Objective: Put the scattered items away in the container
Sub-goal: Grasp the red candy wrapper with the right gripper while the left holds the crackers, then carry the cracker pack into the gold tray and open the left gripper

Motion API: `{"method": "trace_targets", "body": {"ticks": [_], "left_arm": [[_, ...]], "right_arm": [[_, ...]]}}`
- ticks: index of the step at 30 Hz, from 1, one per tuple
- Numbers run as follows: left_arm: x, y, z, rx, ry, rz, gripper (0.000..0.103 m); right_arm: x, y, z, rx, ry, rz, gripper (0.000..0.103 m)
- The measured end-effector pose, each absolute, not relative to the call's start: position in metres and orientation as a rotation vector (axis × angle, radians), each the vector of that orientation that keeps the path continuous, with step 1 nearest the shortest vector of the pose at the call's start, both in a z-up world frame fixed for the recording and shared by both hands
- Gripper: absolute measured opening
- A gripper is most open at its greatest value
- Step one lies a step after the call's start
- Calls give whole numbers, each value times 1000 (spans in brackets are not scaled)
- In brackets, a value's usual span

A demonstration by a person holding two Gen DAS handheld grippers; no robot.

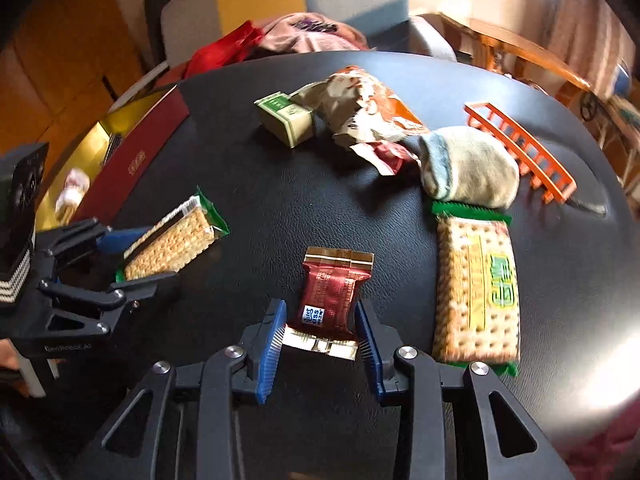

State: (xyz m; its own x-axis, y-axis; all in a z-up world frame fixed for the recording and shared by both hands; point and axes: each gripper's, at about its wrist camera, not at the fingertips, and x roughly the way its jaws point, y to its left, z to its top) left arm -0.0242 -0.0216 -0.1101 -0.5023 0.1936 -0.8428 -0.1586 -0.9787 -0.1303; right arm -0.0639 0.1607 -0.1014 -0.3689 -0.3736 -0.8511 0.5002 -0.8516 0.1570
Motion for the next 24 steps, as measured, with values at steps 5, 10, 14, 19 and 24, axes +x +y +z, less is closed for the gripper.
{"method": "trace_targets", "body": {"ticks": [5, 10, 14, 19, 24], "left_arm": [[-25, -22, -110, -1446, -57, 2554, 63], [-28, -26, -106, -1471, -84, 2539, 63], [-30, -28, -105, -1477, -89, 2533, 63], [-32, -25, -106, -1484, -62, 2538, 63], [-38, -23, -107, -1506, -21, 2545, 63]], "right_arm": [[-62, 167, -104, 1351, 46, -2316, 37], [-58, 162, -105, 1335, 43, -2378, 37], [-59, 154, -107, 1335, 87, -2407, 37], [-57, 143, -108, 1335, 147, -2460, 37], [-56, 141, -110, 1337, 146, -2490, 35]]}}
